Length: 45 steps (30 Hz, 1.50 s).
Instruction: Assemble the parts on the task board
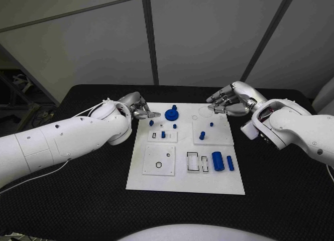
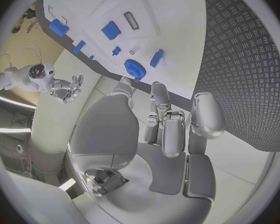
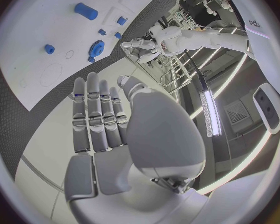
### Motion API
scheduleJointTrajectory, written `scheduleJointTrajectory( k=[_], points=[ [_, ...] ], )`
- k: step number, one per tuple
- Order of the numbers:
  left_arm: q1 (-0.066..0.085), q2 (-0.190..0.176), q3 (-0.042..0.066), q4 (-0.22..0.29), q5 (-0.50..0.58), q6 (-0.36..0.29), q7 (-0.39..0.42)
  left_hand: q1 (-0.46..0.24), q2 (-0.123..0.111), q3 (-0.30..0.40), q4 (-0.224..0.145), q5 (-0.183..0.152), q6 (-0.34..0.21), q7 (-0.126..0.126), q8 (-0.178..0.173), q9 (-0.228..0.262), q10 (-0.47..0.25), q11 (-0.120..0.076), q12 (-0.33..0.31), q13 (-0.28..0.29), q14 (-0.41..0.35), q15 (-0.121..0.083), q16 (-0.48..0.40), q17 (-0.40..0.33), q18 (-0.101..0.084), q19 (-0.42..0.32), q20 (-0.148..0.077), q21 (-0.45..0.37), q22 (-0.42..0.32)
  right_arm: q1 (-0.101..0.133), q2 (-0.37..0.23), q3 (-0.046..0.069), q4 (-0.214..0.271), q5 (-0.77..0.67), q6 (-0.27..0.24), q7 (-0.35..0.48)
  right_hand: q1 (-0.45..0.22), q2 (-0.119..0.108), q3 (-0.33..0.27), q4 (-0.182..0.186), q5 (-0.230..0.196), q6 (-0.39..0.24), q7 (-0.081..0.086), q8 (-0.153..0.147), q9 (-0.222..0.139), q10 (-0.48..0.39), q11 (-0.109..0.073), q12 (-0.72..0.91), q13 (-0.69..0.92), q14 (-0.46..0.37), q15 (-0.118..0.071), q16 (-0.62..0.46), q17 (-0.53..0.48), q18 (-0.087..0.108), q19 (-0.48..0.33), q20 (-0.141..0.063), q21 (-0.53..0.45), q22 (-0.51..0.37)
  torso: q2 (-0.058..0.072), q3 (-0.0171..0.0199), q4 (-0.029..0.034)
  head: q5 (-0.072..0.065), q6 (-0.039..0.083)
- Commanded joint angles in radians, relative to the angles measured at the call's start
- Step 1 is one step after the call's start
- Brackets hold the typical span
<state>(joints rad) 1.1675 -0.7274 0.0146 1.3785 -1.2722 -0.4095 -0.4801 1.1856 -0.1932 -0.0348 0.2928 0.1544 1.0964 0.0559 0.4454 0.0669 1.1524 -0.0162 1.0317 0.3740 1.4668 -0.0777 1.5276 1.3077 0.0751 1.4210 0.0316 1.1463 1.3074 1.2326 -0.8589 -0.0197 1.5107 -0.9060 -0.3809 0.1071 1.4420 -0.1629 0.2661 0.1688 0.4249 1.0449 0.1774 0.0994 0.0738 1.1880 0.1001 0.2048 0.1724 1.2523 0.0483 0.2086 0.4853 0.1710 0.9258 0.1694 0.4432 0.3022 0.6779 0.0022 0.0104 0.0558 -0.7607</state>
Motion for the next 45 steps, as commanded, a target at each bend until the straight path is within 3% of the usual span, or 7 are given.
scheduleJointTrajectory(
  k=[1, 8, 15, 20, 28, 34, 45],
  points=[
    [0.022, -0.010, 0.015, 0.005, 0.024, 0.055, -0.013, -0.008, 0.011, -0.043, 0.001, 0.006, -0.062, 0.027, -0.030, -0.003, -0.033, 0.024, -0.013, -0.008, 0.066, 0.021, -0.010, 0.138, 0.019, -0.016, 0.011, -0.033, 0.033, 0.002, 0.003, 0.001, -0.003, -0.011, 0.001, 0.005, -0.007, -0.005, 0.000, -0.002, 0.003, -0.003, 0.001, -0.006, -0.001, 0.000, 0.005, -0.004, -0.002, 0.001, 0.005, -0.007, 0.001, 0.009, -0.001, 0.003, -0.005, -0.002, -0.001, 0.0010, 0.0003, 0.003, 0.003],
    [0.099, -0.004, 0.025, -0.051, 0.072, 0.290, 0.037, -0.022, 0.046, -0.075, 0.003, 0.003, -0.099, 0.045, -0.044, -0.001, -0.048, 0.041, -0.010, -0.014, 0.035, 0.037, -0.052, 0.045, 0.032, -0.043, 0.029, -0.101, 0.003, 0.002, 0.010, 0.001, -0.010, -0.011, 0.003, 0.005, -0.011, -0.003, 0.000, 0.001, 0.006, -0.003, 0.002, -0.006, -0.001, 0.001, 0.005, -0.005, -0.003, 0.001, 0.006, -0.008, 0.002, 0.009, -0.001, 0.004, -0.007, -0.002, -0.001, 0.0012, -0.0015, 0.005, 0.008],
    [0.173, 0.056, 0.025, -0.158, 0.049, 0.637, 0.132, -0.021, 0.104, -0.069, 0.002, 0.011, -0.049, 0.019, 0.029, 0.044, -0.036, 0.020, 0.018, -0.002, 0.052, 0.022, -0.033, 0.087, 0.028, -0.024, 0.023, -0.066, 0.024, 0.001, 0.019, 0.000, -0.020, -0.005, 0.005, 0.007, -0.021, -0.003, 0.002, 0.006, 0.051, -0.003, 0.001, -0.007, 0.000, 0.003, 0.005, -0.007, -0.006, 0.005, 0.006, -0.014, 0.004, 0.011, 0.002, 0.005, -0.013, -0.005, 0.000, -0.0002, -0.0029, 0.007, 0.019],
    [0.208, 0.110, 0.004, -0.237, 0.040, 0.811, 0.156, -0.034, 0.143, -0.065, 0.001, 0.020, -0.054, 0.008, 0.076, 0.085, -0.005, 0.010, 0.076, 0.095, 0.060, 0.013, -0.021, 0.112, 0.023, -0.014, 0.014, -0.048, 0.036, 0.001, 0.025, 0.000, -0.026, -0.002, 0.007, 0.008, -0.023, -0.003, 0.004, 0.007, 0.066, -0.003, 0.001, -0.007, 0.000, 0.003, 0.005, -0.008, -0.008, 0.006, 0.006, -0.016, 0.005, 0.011, 0.004, 0.006, -0.015, -0.006, 0.000, 0.0003, -0.0005, 0.006, 0.020],
    [0.233, 0.177, -0.051, -0.324, 0.004, 0.961, 0.161, -0.051, 0.161, -0.069, 0.001, 0.026, -0.114, 0.016, 0.109, 0.137, -0.041, 0.017, 0.074, 0.091, 0.053, 0.018, -0.026, 0.101, 0.025, -0.020, 0.015, -0.067, 0.034, 0.001, 0.031, 0.000, -0.029, 0.001, -0.001, 0.012, -0.025, -0.004, 0.004, 0.008, 0.075, -0.002, 0.001, -0.007, 0.000, 0.004, 0.005, -0.008, -0.009, 0.007, 0.006, -0.017, 0.006, 0.011, 0.005, 0.005, -0.016, -0.006, 0.002, 0.0016, -0.0012, 0.012, 0.022],
    [0.237, 0.196, -0.070, -0.342, -0.030, 0.975, 0.176, -0.074, 0.183, -0.076, 0.001, 0.024, -0.128, 0.018, 0.120, 0.159, -0.047, 0.019, 0.079, 0.100, 0.053, 0.021, -0.025, 0.102, 0.025, -0.021, 0.018, -0.069, 0.037, 0.001, 0.033, 0.000, -0.032, 0.024, -0.027, 0.031, -0.029, -0.003, 0.004, 0.011, 0.077, 0.000, 0.000, -0.006, 0.001, 0.005, 0.005, -0.009, -0.009, 0.007, 0.006, -0.019, 0.006, 0.011, 0.005, 0.006, -0.017, -0.007, 0.002, 0.0016, -0.0001, 0.015, 0.016],
    [0.238, 0.221, -0.094, -0.358, -0.079, 0.941, 0.220, -0.058, 0.169, -0.073, -0.001, 0.028, -0.140, 0.019, 0.128, 0.178, -0.052, 0.020, 0.081, 0.106, 0.053, 0.022, -0.024, 0.104, 0.025, -0.021, 0.020, -0.072, 0.039, 0.001, 0.034, 0.000, -0.031, 0.037, -0.036, 0.038, -0.028, -0.003, 0.006, 0.010, 0.078, 0.002, -0.001, -0.005, 0.002, 0.004, 0.004, -0.009, -0.010, 0.006, 0.006, -0.020, 0.007, 0.011, 0.005, 0.006, -0.019, -0.007, 0.001, 0.0013, -0.0007, 0.015, 0.011]
  ],
)
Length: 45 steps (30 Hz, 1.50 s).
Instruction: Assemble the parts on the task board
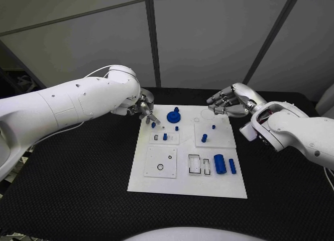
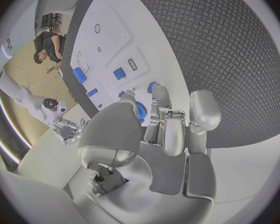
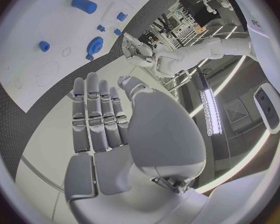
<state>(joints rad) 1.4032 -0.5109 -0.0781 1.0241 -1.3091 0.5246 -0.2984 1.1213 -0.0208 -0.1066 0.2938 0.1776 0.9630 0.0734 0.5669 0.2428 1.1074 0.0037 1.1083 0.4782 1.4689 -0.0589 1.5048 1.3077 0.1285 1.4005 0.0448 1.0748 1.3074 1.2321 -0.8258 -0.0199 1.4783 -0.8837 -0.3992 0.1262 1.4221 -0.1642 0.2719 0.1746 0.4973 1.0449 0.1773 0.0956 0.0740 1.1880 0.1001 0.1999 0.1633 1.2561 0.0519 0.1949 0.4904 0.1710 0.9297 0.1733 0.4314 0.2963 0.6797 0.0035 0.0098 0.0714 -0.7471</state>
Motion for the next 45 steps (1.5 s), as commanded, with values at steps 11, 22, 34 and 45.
scheduleJointTrajectory(
  k=[11, 22, 34, 45],
  points=[
    [0.001, 0.024, -0.017, -0.024, -0.085, -0.030, 0.061, 0.033, -0.012, 0.022, -0.002, 0.006, -0.024, 0.005, 0.010, 0.022, -0.020, 0.004, -0.001, -0.005, 0.048, 0.006, -0.003, 0.099, -0.025, -0.006, 0.009, -0.015, 0.036, 0.002, 0.004, 0.001, 0.002, 0.015, -0.011, 0.015, -0.007, -0.002, 0.000, 0.003, 0.007, 0.001, 0.000, -0.002, 0.001, 0.003, 0.004, -0.005, -0.002, 0.002, 0.002, -0.007, 0.002, 0.011, 0.001, 0.002, -0.007, -0.002, 0.000, -0.0010, 0.0003, -0.001, -0.005],
    [-0.002, 0.040, -0.023, -0.046, -0.121, -0.028, 0.060, 0.042, -0.004, 0.037, -0.002, 0.006, -0.032, 0.007, 0.012, 0.032, -0.027, 0.005, -0.004, -0.007, 0.046, 0.007, -0.004, 0.096, -0.024, -0.009, 0.011, -0.024, 0.035, 0.002, 0.007, 0.001, 0.001, 0.015, -0.006, 0.012, -0.006, -0.002, 0.001, 0.002, 0.009, 0.000, 0.000, -0.002, 0.001, 0.003, 0.004, -0.006, -0.002, 0.002, 0.002, -0.008, 0.002, 0.011, 0.001, 0.002, -0.008, -0.002, 0.000, -0.0007, -0.0001, -0.002, -0.006],
    [-0.003, 0.057, -0.026, -0.070, -0.134, -0.027, 0.062, 0.056, 0.000, 0.047, -0.004, 0.005, -0.036, 0.007, 0.013, 0.042, -0.029, 0.006, -0.004, -0.005, 0.045, 0.008, -0.005, 0.095, -0.024, -0.010, 0.012, -0.026, 0.035, 0.002, 0.009, 0.001, 0.001, 0.015, -0.002, 0.011, -0.006, -0.002, 0.001, 0.002, 0.009, 0.000, 0.000, -0.002, 0.001, 0.003, 0.004, -0.006, -0.002, 0.002, 0.002, -0.008, 0.002, 0.011, 0.001, 0.002, -0.008, -0.002, -0.001, 0.0001, 0.0005, -0.003, -0.009],
    [-0.007, 0.071, -0.026, -0.083, -0.135, -0.018, 0.068, 0.068, 0.007, 0.055, -0.004, 0.004, -0.040, 0.008, 0.014, 0.048, -0.032, 0.006, -0.005, -0.004, 0.045, 0.009, -0.004, 0.096, -0.024, -0.009, 0.013, -0.026, 0.037, 0.002, 0.010, 0.001, 0.001, 0.015, -0.002, 0.011, -0.004, -0.001, 0.004, 0.001, 0.011, 0.000, 0.000, -0.003, 0.001, 0.003, 0.004, -0.006, -0.003, 0.002, 0.002, -0.009, 0.002, 0.011, 0.001, 0.002, -0.009, -0.002, 0.000, -0.0004, 0.0008, -0.005, -0.010]
  ],
)
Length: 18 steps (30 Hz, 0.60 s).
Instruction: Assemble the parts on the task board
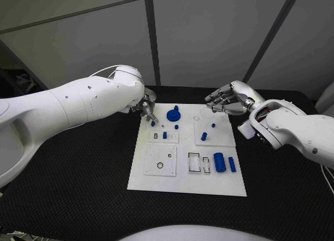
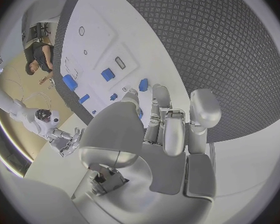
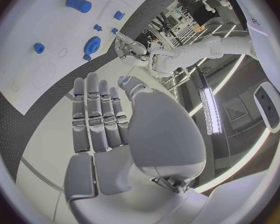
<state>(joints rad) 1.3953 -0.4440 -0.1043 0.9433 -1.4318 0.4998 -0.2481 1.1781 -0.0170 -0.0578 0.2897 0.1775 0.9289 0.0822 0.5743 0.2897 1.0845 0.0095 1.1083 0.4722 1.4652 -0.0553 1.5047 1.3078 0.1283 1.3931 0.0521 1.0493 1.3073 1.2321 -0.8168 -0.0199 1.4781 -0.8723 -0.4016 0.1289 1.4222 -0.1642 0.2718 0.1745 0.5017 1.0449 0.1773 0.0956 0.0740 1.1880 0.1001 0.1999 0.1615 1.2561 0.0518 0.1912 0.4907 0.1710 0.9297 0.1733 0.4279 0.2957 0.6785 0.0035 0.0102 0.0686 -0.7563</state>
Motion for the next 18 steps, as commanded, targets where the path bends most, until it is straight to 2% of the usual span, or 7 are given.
scheduleJointTrajectory(
  k=[1, 18],
  points=[
    [0.000, 0.005, 0.000, -0.003, -0.012, 0.009, 0.019, 0.012, 0.003, 0.007, 0.000, 0.004, -0.006, -0.001, 0.006, 0.002, -0.009, 0.001, -0.005, 0.003, 0.049, 0.005, -0.004, 0.096, -0.024, -0.002, 0.005, 0.000, 0.037, 0.002, 0.001, 0.001, 0.001, 0.003, 0.001, 0.008, -0.004, -0.001, 0.004, 0.001, 0.007, 0.000, 0.000, -0.003, 0.001, 0.003, 0.004, -0.006, -0.001, 0.002, 0.002, -0.005, 0.002, 0.011, 0.001, 0.002, -0.005, -0.001, 0.001, -0.0007, 0.0000, -0.001, 0.000],
    [-0.005, 0.016, -0.002, -0.008, -0.012, 0.023, 0.031, 0.023, 0.018, 0.017, 0.000, 0.004, -0.015, 0.002, 0.001, 0.008, -0.012, 0.003, -0.007, 0.003, 0.048, 0.007, -0.004, 0.095, -0.024, -0.003, 0.007, -0.003, 0.039, 0.002, 0.003, 0.001, 0.000, 0.003, 0.005, 0.008, -0.004, -0.001, 0.004, 0.001, 0.007, 0.000, 0.000, -0.003, 0.001, 0.003, 0.004, -0.006, -0.001, 0.002, 0.002, -0.005, 0.002, 0.011, 0.001, 0.002, -0.005, -0.001, 0.000, -0.0001, -0.0002, -0.003, -0.005]
  ],
)
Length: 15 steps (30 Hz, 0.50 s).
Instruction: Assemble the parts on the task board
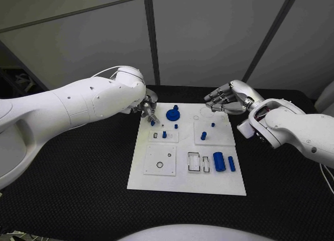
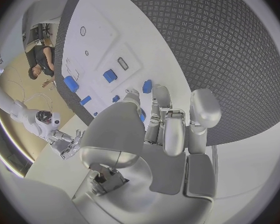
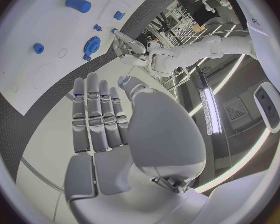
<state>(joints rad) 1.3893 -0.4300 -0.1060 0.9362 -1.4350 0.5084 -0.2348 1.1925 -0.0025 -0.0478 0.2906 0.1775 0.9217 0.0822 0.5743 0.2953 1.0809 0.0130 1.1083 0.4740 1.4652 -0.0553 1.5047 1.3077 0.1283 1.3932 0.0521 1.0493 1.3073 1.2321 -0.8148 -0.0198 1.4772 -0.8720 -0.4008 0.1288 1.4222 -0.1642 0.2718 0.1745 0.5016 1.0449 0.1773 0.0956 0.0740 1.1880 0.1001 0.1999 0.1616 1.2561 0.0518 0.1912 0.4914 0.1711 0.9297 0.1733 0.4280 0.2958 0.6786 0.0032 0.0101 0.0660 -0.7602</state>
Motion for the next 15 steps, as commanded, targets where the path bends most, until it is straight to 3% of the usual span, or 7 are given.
scheduleJointTrajectory(
  k=[1, 15],
  points=[
    [0.001, 0.002, 0.000, -0.001, -0.009, 0.015, 0.018, 0.010, 0.004, 0.007, -0.001, 0.004, -0.008, 0.002, 0.001, 0.003, -0.009, -0.001, -0.007, 0.001, 0.048, 0.007, -0.004, 0.095, -0.024, -0.003, 0.007, -0.003, 0.039, 0.002, 0.000, 0.001, 0.001, 0.003, 0.004, 0.008, -0.004, -0.001, 0.004, 0.001, 0.007, 0.000, 0.000, -0.003, 0.001, 0.003, 0.005, -0.006, -0.001, 0.002, 0.002, -0.005, 0.001, 0.011, 0.001, 0.002, -0.005, -0.001, 0.000, 0.0000, -0.0002, 0.000, -0.001],
    [0.001, 0.000, -0.001, 0.006, -0.007, 0.025, 0.029, 0.084, 0.019, 0.053, -0.009, -0.012, -0.008, 0.000, -0.005, 0.021, -0.013, -0.002, -0.012, 0.006, 0.048, 0.007, -0.002, 0.097, -0.024, -0.002, 0.008, -0.004, 0.046, 0.002, 0.000, 0.001, 0.001, 0.003, 0.005, 0.006, -0.004, 0.000, 0.005, 0.001, 0.008, 0.000, 0.000, -0.003, 0.001, 0.004, 0.005, -0.006, -0.001, 0.002, 0.002, -0.006, 0.001, 0.011, 0.002, 0.002, -0.006, -0.001, -0.001, 0.0003, 0.0008, -0.001, -0.003]
  ],
)
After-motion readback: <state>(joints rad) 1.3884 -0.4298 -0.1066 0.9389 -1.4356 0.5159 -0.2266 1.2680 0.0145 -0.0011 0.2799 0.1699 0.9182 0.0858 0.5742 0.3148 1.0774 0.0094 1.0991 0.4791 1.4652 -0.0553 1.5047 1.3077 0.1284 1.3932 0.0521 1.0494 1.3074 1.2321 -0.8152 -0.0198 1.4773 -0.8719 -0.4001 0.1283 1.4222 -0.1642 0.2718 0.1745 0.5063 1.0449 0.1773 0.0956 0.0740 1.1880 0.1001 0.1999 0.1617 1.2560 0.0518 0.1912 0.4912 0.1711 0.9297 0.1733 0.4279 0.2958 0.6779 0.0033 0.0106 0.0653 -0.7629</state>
